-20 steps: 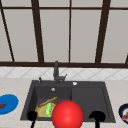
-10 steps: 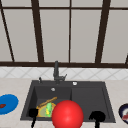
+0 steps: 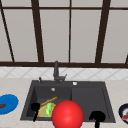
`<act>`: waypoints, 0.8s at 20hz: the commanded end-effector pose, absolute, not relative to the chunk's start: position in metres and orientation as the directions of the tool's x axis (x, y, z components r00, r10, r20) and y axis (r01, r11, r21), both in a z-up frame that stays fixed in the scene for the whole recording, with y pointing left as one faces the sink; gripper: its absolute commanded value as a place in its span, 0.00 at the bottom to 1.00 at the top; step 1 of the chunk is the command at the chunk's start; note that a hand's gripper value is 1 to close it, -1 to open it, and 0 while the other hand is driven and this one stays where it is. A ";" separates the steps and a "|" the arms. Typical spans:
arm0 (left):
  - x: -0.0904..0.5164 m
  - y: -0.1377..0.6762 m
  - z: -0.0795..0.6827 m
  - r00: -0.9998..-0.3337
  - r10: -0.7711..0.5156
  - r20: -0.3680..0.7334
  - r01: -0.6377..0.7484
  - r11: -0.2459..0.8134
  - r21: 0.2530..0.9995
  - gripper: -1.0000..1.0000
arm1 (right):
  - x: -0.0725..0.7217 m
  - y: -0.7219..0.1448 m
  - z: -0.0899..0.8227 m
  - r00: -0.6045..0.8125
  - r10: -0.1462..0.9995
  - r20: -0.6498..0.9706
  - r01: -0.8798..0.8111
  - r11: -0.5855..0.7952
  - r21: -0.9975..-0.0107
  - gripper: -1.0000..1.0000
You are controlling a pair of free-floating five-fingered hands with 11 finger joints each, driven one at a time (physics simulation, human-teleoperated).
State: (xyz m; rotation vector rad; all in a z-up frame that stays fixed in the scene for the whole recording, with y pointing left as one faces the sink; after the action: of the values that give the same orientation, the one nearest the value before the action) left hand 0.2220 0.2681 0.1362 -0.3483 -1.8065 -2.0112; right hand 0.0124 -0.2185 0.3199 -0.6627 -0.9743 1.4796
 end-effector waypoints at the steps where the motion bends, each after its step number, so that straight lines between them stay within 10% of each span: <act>1: 0.238 0.262 0.136 -0.855 -0.186 0.484 0.499 -0.041 0.866 0.00 | 0.012 -0.219 0.320 -0.154 0.980 0.128 -0.505 0.034 -0.862 0.50; 16: 0.322 0.249 0.109 -0.853 -0.139 0.503 0.507 0.005 0.862 0.00 | 0.012 -0.219 0.320 -0.153 0.980 0.129 -0.505 0.034 -0.863 0.50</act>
State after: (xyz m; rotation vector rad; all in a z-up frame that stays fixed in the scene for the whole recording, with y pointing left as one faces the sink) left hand 0.3040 0.2518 0.1189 -0.3748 -1.8028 -1.9847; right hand 0.0124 -0.2185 0.3199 -0.6628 -0.9745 1.4790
